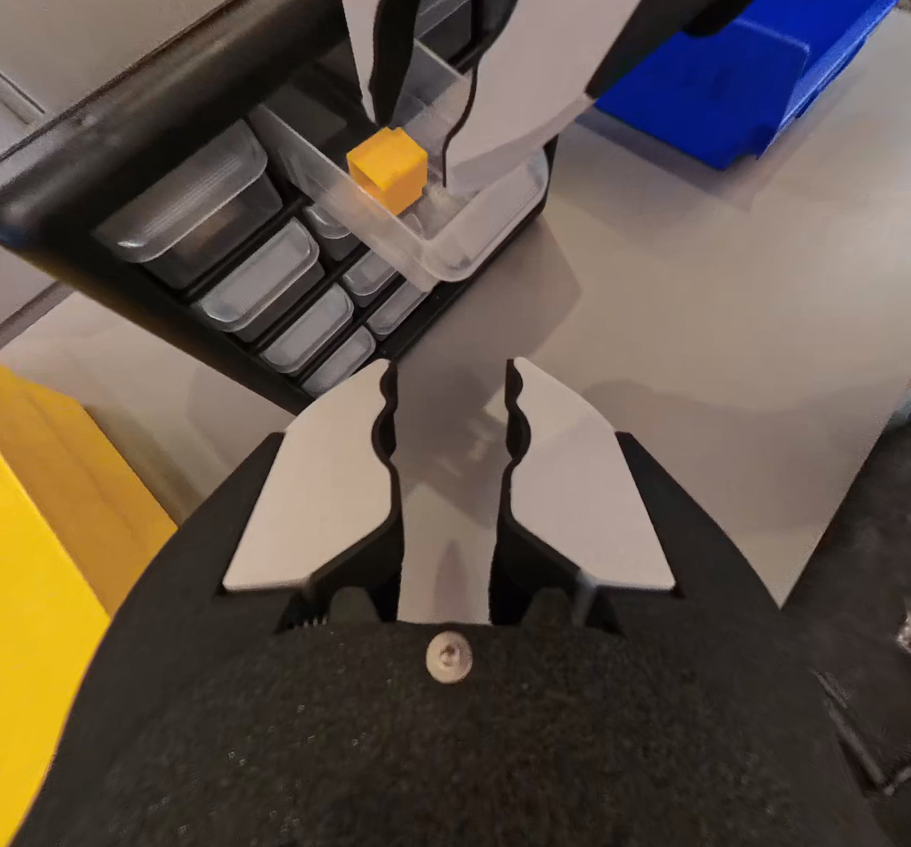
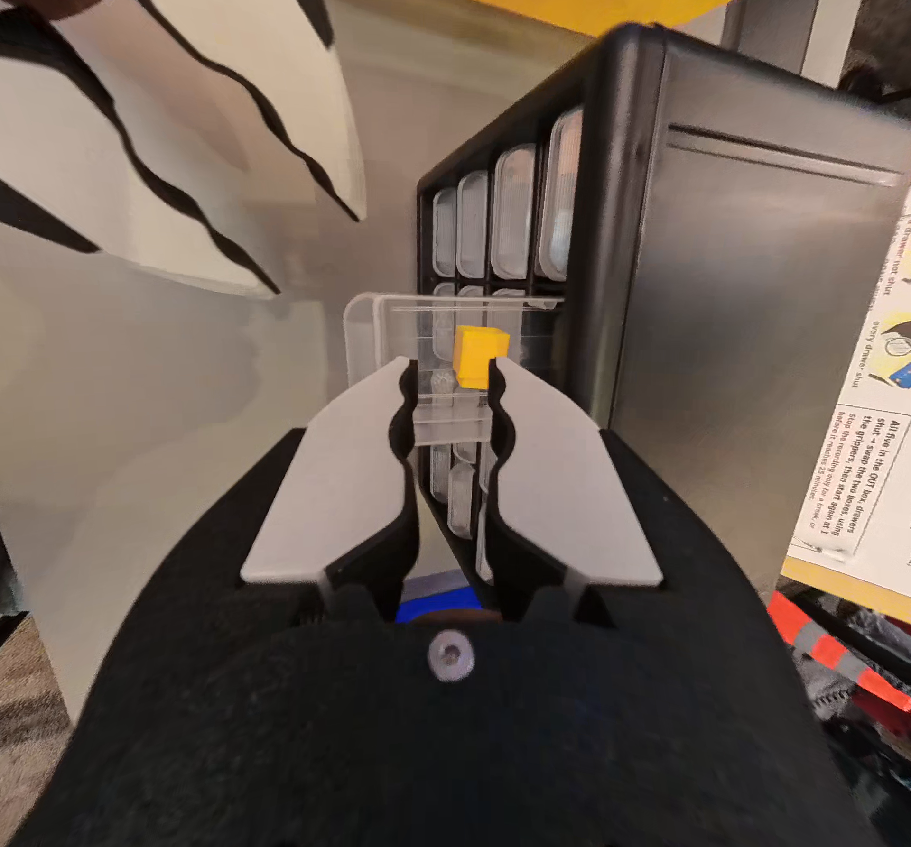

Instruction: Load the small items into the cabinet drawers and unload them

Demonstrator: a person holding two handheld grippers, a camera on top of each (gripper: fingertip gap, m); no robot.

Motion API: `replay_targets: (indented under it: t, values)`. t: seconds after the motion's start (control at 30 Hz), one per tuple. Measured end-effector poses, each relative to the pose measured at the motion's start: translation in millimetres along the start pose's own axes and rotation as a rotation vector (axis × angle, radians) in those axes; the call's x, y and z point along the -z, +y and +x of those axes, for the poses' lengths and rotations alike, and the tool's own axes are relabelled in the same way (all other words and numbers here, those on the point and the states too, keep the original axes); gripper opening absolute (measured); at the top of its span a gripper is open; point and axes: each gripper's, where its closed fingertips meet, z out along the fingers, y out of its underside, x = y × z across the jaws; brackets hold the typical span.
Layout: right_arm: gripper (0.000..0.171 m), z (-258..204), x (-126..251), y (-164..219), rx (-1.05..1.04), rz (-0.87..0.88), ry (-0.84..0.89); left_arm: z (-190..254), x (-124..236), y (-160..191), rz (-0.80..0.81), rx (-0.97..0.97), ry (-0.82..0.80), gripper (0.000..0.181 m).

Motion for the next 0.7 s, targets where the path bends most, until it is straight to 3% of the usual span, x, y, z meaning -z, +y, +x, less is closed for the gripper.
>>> replay_targets:
  t: [0.3, 0.7]
  values:
    - [0.029, 6, -11, 2, 0.003, -0.115, -0.045, -2, -10, 6, 0.031, -0.015, 0.062, 0.038]
    - [0.024, 2, -14, 2, -0.004, -0.137, -0.010, 6, -12, 8, 0.037, -0.038, 0.065, 0.038]
